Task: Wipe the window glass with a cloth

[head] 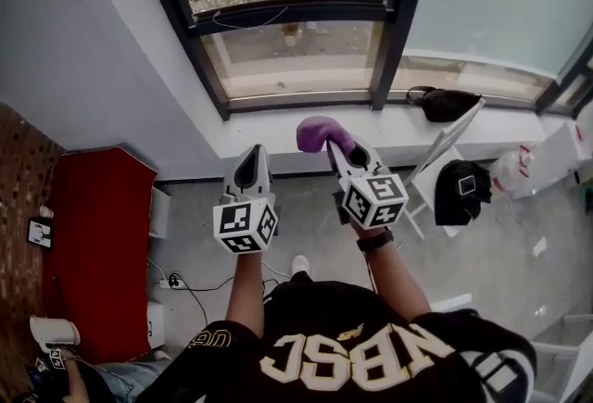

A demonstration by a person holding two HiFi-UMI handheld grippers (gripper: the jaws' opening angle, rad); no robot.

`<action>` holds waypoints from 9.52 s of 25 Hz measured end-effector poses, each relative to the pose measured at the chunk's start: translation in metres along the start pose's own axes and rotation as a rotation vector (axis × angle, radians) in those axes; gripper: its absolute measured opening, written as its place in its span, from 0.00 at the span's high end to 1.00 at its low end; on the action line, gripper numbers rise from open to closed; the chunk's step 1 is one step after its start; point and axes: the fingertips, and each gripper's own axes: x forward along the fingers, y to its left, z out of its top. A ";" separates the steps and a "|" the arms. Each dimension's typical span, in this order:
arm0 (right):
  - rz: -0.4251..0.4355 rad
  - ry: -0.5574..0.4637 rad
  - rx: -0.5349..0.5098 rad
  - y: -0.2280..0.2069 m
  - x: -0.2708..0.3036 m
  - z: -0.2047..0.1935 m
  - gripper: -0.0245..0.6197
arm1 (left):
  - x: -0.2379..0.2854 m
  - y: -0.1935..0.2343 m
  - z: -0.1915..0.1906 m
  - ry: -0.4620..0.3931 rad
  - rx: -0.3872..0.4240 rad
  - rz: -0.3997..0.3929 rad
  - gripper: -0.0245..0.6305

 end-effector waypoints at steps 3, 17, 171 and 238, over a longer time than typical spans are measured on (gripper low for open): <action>0.009 0.030 -0.015 0.013 0.039 -0.006 0.84 | 0.017 0.035 0.001 -0.005 -0.013 0.009 0.95; 0.004 0.131 0.014 -0.016 0.135 -0.043 0.84 | 0.102 0.098 -0.044 0.042 -0.056 0.016 0.94; 0.235 0.255 0.181 -0.036 0.788 -0.298 0.84 | 0.362 0.425 -0.268 0.305 -0.001 0.143 0.94; -0.565 0.038 0.542 -0.594 0.463 -0.244 0.84 | 0.532 0.081 -0.359 0.275 -0.067 -0.264 0.94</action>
